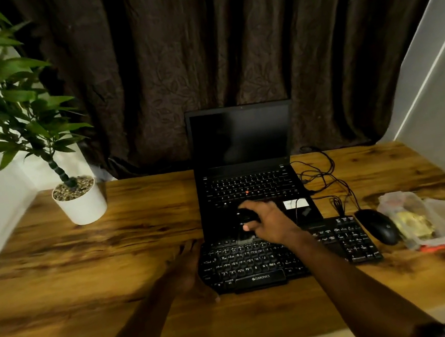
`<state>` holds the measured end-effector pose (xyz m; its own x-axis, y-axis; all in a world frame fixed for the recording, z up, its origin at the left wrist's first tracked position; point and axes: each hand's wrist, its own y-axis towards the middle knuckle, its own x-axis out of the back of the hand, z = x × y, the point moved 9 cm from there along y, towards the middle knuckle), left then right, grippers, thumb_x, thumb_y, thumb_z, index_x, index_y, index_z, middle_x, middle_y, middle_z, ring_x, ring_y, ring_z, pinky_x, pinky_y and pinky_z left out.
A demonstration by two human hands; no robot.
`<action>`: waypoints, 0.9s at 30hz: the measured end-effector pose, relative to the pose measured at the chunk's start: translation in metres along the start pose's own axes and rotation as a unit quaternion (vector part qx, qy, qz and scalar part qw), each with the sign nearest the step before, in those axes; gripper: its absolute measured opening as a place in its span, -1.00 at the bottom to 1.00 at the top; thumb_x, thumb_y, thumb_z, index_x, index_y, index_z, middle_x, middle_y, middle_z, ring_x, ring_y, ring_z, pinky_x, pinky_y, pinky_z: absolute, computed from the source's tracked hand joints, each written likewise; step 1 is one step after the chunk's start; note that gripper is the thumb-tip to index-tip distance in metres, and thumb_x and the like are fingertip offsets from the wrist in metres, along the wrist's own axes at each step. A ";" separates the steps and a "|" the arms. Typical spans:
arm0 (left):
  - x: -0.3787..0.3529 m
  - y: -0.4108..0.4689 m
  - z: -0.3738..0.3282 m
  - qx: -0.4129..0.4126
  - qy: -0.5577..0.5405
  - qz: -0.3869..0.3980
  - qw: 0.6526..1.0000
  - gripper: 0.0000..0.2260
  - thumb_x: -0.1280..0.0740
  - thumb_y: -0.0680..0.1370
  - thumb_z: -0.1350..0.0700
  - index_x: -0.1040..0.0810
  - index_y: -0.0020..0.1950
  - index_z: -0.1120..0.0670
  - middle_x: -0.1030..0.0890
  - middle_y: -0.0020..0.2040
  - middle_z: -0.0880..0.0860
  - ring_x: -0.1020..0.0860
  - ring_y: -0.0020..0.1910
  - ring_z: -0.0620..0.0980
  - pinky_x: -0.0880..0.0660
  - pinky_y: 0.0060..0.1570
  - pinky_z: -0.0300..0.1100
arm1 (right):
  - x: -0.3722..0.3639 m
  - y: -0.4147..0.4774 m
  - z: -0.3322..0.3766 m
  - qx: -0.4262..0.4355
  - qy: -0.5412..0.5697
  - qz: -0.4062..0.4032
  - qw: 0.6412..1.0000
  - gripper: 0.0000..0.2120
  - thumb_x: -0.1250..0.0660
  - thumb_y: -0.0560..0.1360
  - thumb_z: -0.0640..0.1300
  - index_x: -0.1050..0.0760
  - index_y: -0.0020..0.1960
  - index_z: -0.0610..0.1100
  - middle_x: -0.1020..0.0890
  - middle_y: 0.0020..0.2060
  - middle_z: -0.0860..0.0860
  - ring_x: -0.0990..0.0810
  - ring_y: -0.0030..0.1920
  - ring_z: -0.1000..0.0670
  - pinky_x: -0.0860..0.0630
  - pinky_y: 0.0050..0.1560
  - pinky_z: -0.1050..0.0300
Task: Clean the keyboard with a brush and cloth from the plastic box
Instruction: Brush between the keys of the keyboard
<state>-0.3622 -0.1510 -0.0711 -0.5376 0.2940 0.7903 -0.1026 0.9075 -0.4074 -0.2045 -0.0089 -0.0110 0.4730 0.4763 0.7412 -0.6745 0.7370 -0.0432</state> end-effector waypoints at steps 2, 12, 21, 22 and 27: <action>0.000 0.000 0.001 -0.004 -0.005 0.000 1.000 0.44 -0.49 -0.20 -0.38 0.06 0.60 -0.13 -0.02 0.58 -0.04 0.03 0.57 0.20 -0.08 0.36 0.48 | 0.006 -0.002 -0.006 -0.013 0.005 -0.001 1.000 -0.54 -0.41 0.50 -0.22 -0.46 0.18 0.31 -0.56 0.09 -0.10 -0.64 -0.01 -0.07 -0.70 -0.14 0.05; 0.002 -0.002 -0.002 -0.008 0.009 -0.009 1.000 0.44 -0.52 -0.17 -0.41 0.06 0.60 -0.10 -0.05 0.57 -0.05 -0.01 0.56 0.13 -0.13 0.39 0.37 | 0.069 -0.034 -0.063 -0.078 0.008 -0.065 0.995 -0.51 -0.42 0.52 -0.30 -0.45 0.40 -0.04 -0.54 0.16 -0.04 -0.57 0.06 -0.01 -0.44 -0.28 0.37; 0.002 0.000 0.000 -0.009 -0.003 -0.011 1.000 0.47 -0.47 -0.26 -0.48 0.03 0.58 -0.17 -0.08 0.55 -0.09 -0.04 0.56 0.13 -0.18 0.37 0.42 | 0.048 -0.025 -0.037 -0.041 0.051 -0.041 0.997 -0.58 -0.40 0.51 -0.34 -0.51 0.31 -0.04 -0.59 0.09 -0.04 -0.59 0.05 0.03 -0.54 -0.21 0.36; 0.002 0.001 0.001 -0.010 -0.003 -0.013 1.000 0.48 -0.44 -0.28 -0.49 0.03 0.59 -0.16 -0.07 0.55 -0.08 -0.04 0.56 0.13 -0.17 0.38 0.41 | 0.052 -0.028 -0.042 -0.045 0.047 -0.041 0.997 -0.57 -0.40 0.51 -0.34 -0.50 0.32 -0.04 -0.59 0.10 -0.04 -0.59 0.08 0.01 -0.53 -0.18 0.36; -0.002 0.003 0.004 -0.016 0.007 -0.012 1.000 0.51 -0.40 -0.28 -0.54 0.06 0.60 -0.12 -0.05 0.57 -0.06 0.00 0.57 0.14 -0.13 0.44 0.32 | 0.081 -0.043 -0.076 -0.070 -0.014 -0.071 0.995 -0.55 -0.45 0.50 -0.24 -0.48 0.35 -0.01 -0.59 0.16 -0.09 -0.59 0.12 -0.07 -0.57 -0.06 0.20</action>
<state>-0.3649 -0.1495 -0.0755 -0.5234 0.2768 0.8059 -0.0872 0.9234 -0.3738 -0.0940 0.0342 0.0001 0.5403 0.3496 0.7654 -0.5156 0.8564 -0.0272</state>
